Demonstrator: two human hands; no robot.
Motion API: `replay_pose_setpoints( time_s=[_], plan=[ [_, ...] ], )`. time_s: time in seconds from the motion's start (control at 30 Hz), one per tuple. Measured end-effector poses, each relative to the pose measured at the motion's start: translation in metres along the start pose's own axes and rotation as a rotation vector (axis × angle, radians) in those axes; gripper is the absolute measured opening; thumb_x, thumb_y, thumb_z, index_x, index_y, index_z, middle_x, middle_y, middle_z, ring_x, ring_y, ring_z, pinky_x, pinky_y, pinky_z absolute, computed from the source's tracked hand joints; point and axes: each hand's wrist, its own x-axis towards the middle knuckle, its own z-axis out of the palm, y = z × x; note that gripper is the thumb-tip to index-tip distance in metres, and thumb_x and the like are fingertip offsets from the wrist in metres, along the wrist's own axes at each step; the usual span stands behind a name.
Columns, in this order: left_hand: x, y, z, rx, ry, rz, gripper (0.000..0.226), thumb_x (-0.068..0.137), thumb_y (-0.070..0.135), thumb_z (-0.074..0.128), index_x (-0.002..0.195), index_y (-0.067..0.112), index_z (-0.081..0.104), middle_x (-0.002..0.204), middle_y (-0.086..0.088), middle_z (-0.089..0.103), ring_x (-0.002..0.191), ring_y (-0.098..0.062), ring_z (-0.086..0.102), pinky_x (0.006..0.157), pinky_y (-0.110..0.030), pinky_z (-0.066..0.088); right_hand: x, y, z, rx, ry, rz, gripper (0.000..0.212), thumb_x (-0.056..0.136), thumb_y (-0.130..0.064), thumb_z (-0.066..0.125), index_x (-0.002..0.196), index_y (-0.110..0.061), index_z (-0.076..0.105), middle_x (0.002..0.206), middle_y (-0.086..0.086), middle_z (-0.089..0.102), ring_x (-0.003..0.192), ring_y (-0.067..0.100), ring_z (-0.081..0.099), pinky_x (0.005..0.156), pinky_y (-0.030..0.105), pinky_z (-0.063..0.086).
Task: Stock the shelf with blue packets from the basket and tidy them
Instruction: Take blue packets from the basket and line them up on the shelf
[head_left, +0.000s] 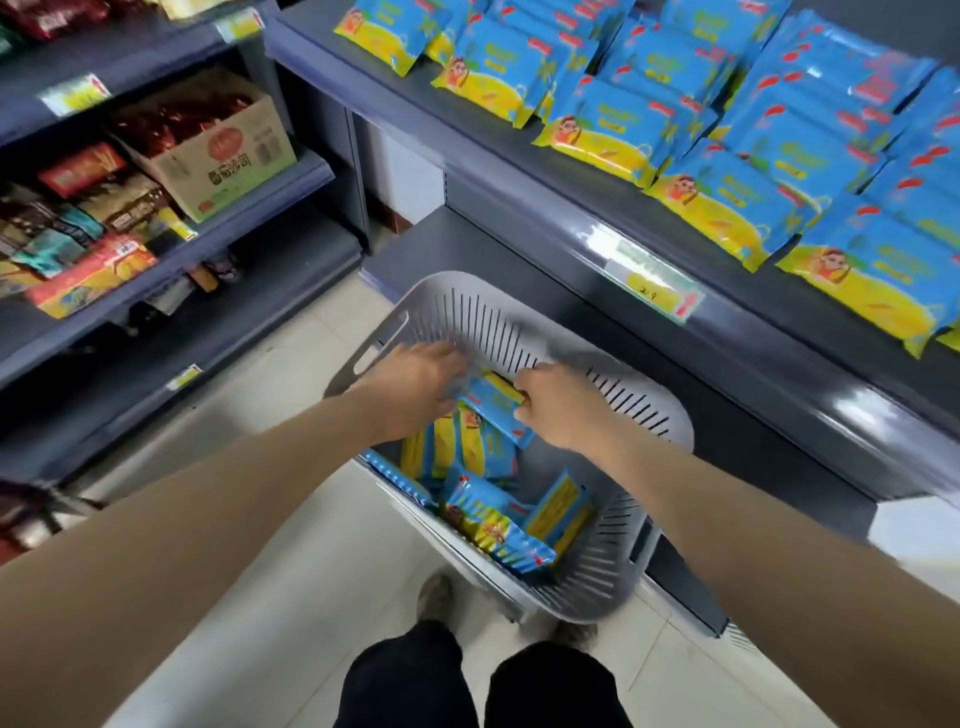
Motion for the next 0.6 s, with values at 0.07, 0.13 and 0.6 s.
replay_pose_setpoints(
  time_s=[0.07,0.13,0.6],
  plan=[
    [-0.003,-0.01,0.014,0.022,-0.125,0.006,0.037,0.082,0.03,0.064,0.116,0.016,0.056,0.113,-0.005,0.055,0.106,-0.025,0.053,0.089,-0.035,0.039,0.003,-0.005,0.011,0.133,-0.254,-0.025,0.038,0.088,-0.03,0.057,0.113,-0.001,0.058,0.103,0.017,0.061,0.095,0.031,0.059,0.076,0.036,0.045],
    [-0.004,-0.016,0.026,0.065,-0.297,-0.007,0.037,0.08,0.032,0.066,0.114,0.02,0.056,0.113,-0.003,0.057,0.105,-0.025,0.055,0.087,-0.034,0.043,0.0,-0.012,0.022,0.165,-0.479,-0.074,0.044,0.085,-0.034,0.061,0.105,0.005,0.061,0.082,0.015,0.053,0.073,0.026,0.052,0.058,0.032,0.037],
    [0.013,-0.031,0.073,0.203,-0.817,-0.07,0.052,0.079,-0.001,0.065,0.127,0.005,0.049,0.119,-0.011,0.06,0.101,-0.026,0.057,0.083,-0.033,0.045,-0.015,-0.02,0.114,-0.081,-0.799,0.067,0.022,0.084,-0.021,0.066,0.091,-0.002,0.057,0.088,0.014,0.06,0.083,0.026,0.058,0.069,0.033,0.044]
  ],
)
